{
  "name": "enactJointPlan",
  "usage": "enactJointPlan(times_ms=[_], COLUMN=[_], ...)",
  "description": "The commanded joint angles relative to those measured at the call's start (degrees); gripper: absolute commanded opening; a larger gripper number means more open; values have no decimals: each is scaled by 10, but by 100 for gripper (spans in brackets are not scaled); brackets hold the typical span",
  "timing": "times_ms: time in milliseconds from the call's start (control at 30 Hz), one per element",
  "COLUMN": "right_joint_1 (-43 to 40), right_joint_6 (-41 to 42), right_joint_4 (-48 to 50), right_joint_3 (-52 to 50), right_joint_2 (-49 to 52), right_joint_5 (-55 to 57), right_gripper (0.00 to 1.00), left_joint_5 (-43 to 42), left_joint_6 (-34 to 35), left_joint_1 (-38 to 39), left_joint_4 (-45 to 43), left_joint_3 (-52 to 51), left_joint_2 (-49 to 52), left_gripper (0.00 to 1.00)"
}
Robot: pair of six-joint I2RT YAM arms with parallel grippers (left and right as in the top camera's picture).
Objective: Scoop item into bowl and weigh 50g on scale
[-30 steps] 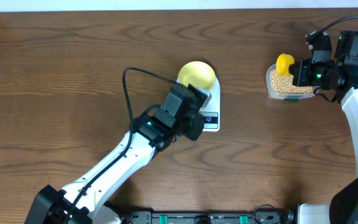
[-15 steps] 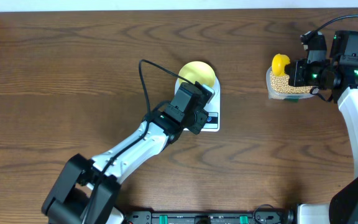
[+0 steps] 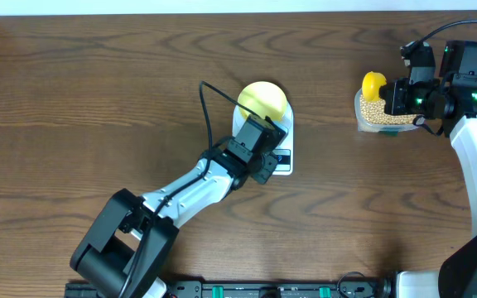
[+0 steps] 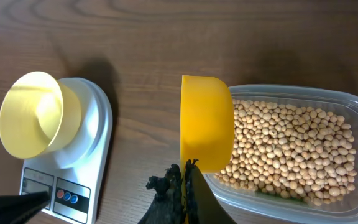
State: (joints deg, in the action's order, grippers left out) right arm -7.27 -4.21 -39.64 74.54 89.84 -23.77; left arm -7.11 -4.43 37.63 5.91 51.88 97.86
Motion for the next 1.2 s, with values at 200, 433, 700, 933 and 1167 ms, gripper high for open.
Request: enactJointPlan(times_ms=[200,433,700,933,1167], right_joint_1=[2,2,2,2,2], right_joint_6=[-8,-8,-14,-17,-17], right_joint_4=[-4,-5,-6,-7,-7], right_joint_3=[10,10,10,10,10], right_joint_2=[-6,-6,-6,-6,-6], right_joint_5=[-2,-2,-2,-2,-2], right_gripper=[1,1,1,1,1], left_joint_5=[8,52,78,78,78], left_joint_6=[-37,-37,-50,-50,-50], left_joint_1=[20,20,20,20,20], left_joint_4=[-1,-5,-20,-26,-31], left_joint_3=[4,4,4,4,4], left_joint_2=[21,21,21,21,27], left_gripper=[8,8,8,8,8])
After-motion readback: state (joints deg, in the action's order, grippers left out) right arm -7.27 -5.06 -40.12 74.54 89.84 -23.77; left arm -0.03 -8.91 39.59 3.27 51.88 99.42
